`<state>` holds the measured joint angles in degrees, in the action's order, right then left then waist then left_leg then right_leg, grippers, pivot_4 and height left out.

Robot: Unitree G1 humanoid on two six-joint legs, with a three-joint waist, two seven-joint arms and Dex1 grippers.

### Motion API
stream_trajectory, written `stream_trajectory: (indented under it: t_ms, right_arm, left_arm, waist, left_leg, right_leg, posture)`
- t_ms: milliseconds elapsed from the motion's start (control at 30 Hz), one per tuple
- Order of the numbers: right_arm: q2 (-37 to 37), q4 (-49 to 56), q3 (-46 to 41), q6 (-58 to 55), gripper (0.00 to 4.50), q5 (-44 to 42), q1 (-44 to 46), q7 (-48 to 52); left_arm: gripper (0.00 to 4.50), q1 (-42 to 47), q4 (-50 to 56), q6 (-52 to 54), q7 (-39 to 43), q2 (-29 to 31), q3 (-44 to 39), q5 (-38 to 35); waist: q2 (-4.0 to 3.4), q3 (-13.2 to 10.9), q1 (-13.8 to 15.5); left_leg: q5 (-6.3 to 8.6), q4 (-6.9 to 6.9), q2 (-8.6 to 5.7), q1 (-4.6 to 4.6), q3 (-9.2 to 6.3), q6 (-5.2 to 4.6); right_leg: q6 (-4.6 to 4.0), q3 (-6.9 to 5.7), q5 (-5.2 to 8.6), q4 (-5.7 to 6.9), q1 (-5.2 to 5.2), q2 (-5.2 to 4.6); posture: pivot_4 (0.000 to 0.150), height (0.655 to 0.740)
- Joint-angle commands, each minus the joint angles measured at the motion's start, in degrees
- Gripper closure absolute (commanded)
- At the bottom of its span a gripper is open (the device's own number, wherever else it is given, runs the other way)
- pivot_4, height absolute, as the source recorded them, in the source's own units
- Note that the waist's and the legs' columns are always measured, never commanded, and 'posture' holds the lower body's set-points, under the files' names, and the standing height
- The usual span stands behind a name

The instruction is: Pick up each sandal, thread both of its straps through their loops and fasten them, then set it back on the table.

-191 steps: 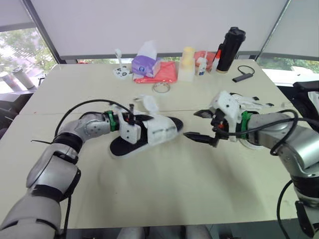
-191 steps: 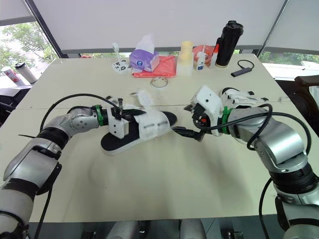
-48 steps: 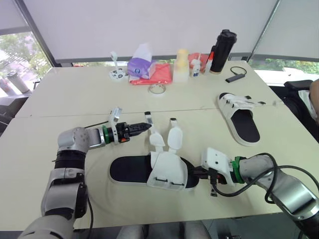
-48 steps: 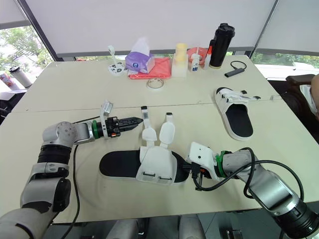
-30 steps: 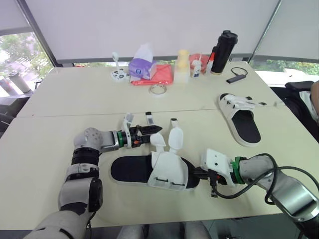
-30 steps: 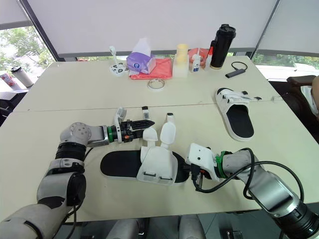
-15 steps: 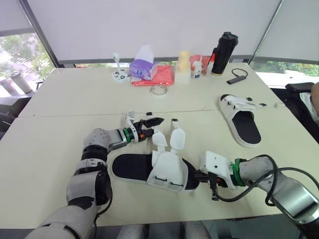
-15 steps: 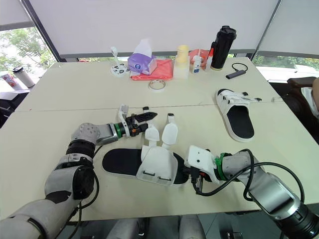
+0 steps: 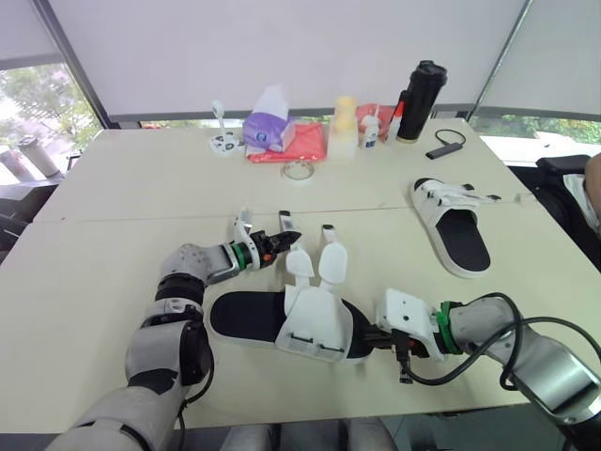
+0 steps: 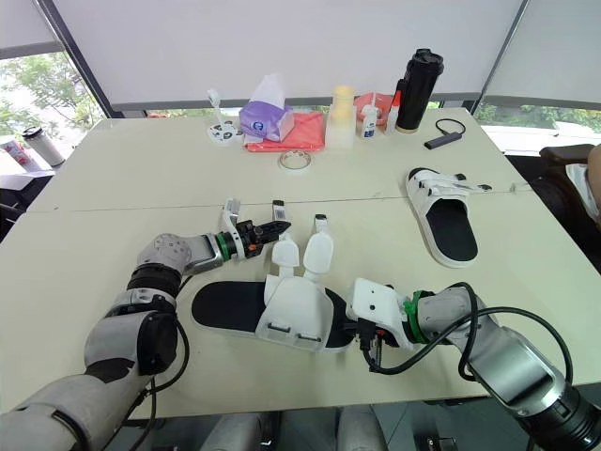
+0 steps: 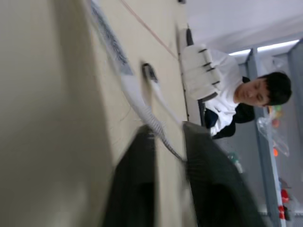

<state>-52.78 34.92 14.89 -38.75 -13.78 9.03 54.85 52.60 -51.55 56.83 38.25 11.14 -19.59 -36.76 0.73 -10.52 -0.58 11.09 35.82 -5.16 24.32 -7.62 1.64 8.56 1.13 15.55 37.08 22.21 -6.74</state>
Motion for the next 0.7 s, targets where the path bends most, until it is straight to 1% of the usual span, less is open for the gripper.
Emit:
stream_trajectory:
  t_ms: [33,167,233,300,367,433,567,600,700]
  right_arm:
    - [0.45,0.18,2.10,0.18,4.50,0.69,0.06,0.30]
    - [0.40,-1.29,3.55,1.15,4.50,2.62,-0.09,-0.07]
    - [0.94,-2.37,4.04,1.32,4.50,3.43,-0.05,-0.42]
    - [1.36,-3.32,4.32,1.56,4.50,3.93,0.08,-0.63]
    - [1.32,-3.74,4.48,2.04,4.50,4.26,0.11,-0.44]
    - [1.36,-4.07,4.45,2.29,4.50,4.22,0.21,-0.25]
    - [1.38,-5.06,4.67,3.02,4.50,4.51,0.61,0.17]
    - [1.37,-5.33,4.73,3.23,4.50,4.59,0.71,0.29]
    - [1.38,-5.94,4.81,3.72,4.50,4.80,1.01,0.56]
  left_arm:
    - [4.44,-1.40,-1.11,-0.57,-0.08,0.35,1.43,2.33]
    - [4.44,-1.77,0.44,-0.63,1.18,0.57,2.41,2.94]
    - [4.44,-2.65,4.08,-0.50,4.26,1.36,4.35,3.21]
    - [4.44,-4.19,9.95,-0.64,8.93,2.71,7.05,2.95]
    - [4.44,-6.87,17.51,-3.30,14.43,4.62,11.22,3.56]
    - [4.44,-8.64,22.85,-6.04,17.61,6.07,13.14,3.76]
    - [4.44,-10.67,29.34,-12.84,20.63,7.35,14.30,4.38]
    - [4.44,-11.40,30.91,-16.81,21.16,7.51,14.98,5.70]
    - [4.44,-13.40,36.66,-23.48,23.91,8.62,17.23,7.58]
  waist:
    - [0.01,0.01,-0.08]
    - [0.02,0.13,-0.13]
    - [0.06,0.18,-0.23]
    - [0.17,0.23,-0.52]
    - [0.18,0.22,-0.65]
    - [0.21,0.20,-0.49]
    - [0.26,0.21,-0.26]
    - [0.26,0.22,-0.28]
    - [0.27,0.23,-0.35]
  left_leg:
    - [0.05,0.00,0.00,-0.04,0.00,0.08]
    - [0.07,0.01,0.01,-0.04,0.00,0.11]
    - [0.07,-0.02,0.02,-0.04,0.00,0.12]
    - [0.07,-0.10,0.03,-0.04,0.02,0.12]
    - [0.06,-0.19,0.07,-0.04,0.05,0.11]
    - [0.01,-0.30,0.11,-0.03,0.07,0.09]
    - [0.01,-0.39,0.13,-0.03,0.06,0.20]
    - [0.02,-0.39,0.13,-0.03,0.06,0.20]
    - [0.02,-0.53,0.15,-0.10,0.07,0.20]
  right_leg:
    - [0.00,0.00,0.00,0.00,-0.03,0.00]
    - [0.00,0.00,0.01,-0.02,-0.03,0.00]
    - [-0.01,0.00,0.01,-0.02,-0.02,0.01]
    - [-0.01,0.01,0.01,-0.03,0.03,0.01]
    - [-0.04,0.02,-0.01,-0.04,0.14,0.01]
    - [-0.09,0.04,-0.02,-0.07,0.22,0.02]
    - [-0.34,0.03,0.03,-0.13,0.24,0.02]
    - [-0.37,0.04,0.03,-0.16,0.22,0.01]
    - [-0.55,0.04,-0.05,-0.42,0.19,-0.02]
  posture:
    - [0.150,0.7400]
    - [0.150,0.7400]
    - [0.150,0.7400]
    - [0.150,0.7400]
    - [0.150,0.7400]
    - [0.150,0.7400]
    - [0.150,0.7400]
    - [0.150,0.7400]
    - [0.150,0.7400]
